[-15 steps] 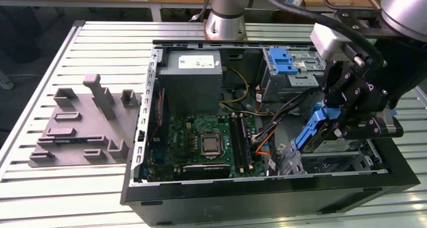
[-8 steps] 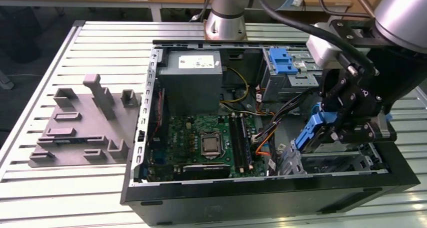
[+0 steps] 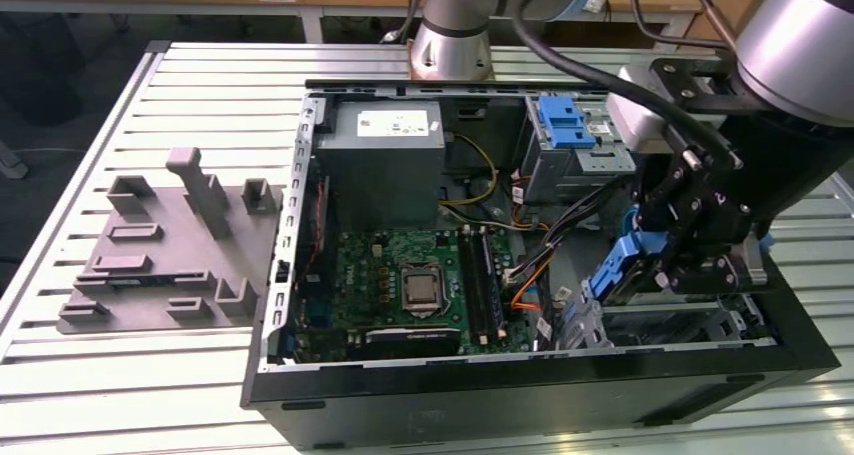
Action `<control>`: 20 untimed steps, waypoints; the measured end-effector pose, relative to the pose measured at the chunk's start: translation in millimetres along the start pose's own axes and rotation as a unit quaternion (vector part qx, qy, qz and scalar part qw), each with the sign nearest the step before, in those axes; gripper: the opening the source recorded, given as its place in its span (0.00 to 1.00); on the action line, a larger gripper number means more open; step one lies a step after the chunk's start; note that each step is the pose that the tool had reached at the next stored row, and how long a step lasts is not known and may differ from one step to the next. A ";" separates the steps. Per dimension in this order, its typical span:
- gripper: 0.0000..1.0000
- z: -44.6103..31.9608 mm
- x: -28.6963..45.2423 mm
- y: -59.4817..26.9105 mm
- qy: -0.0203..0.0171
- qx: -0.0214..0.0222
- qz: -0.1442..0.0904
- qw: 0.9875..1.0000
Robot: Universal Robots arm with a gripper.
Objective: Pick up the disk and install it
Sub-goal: 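Insert the disk into the insertion slot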
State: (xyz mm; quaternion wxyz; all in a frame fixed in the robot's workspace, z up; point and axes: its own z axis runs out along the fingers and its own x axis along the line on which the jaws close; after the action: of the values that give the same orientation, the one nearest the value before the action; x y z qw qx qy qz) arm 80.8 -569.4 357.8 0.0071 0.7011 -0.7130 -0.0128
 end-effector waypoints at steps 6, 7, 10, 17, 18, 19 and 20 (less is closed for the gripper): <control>0.36 7.2 0.1 -0.2 0.000 0.000 0.000 1.000; 0.36 7.7 0.2 -0.2 0.000 0.000 0.000 1.000; 0.38 7.7 0.3 -0.2 0.000 0.000 0.000 1.000; 0.48 8.0 0.3 -0.2 0.000 0.000 0.000 1.000; 0.42 8.0 0.3 -0.2 0.000 0.000 0.000 1.000; 0.42 8.0 0.3 -0.2 0.000 0.000 0.000 1.000; 0.36 8.1 0.3 -0.2 0.000 0.000 0.000 1.000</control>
State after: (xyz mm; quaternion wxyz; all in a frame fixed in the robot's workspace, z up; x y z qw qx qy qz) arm 80.8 -569.6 349.7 0.0070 0.7011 -0.7129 -0.0128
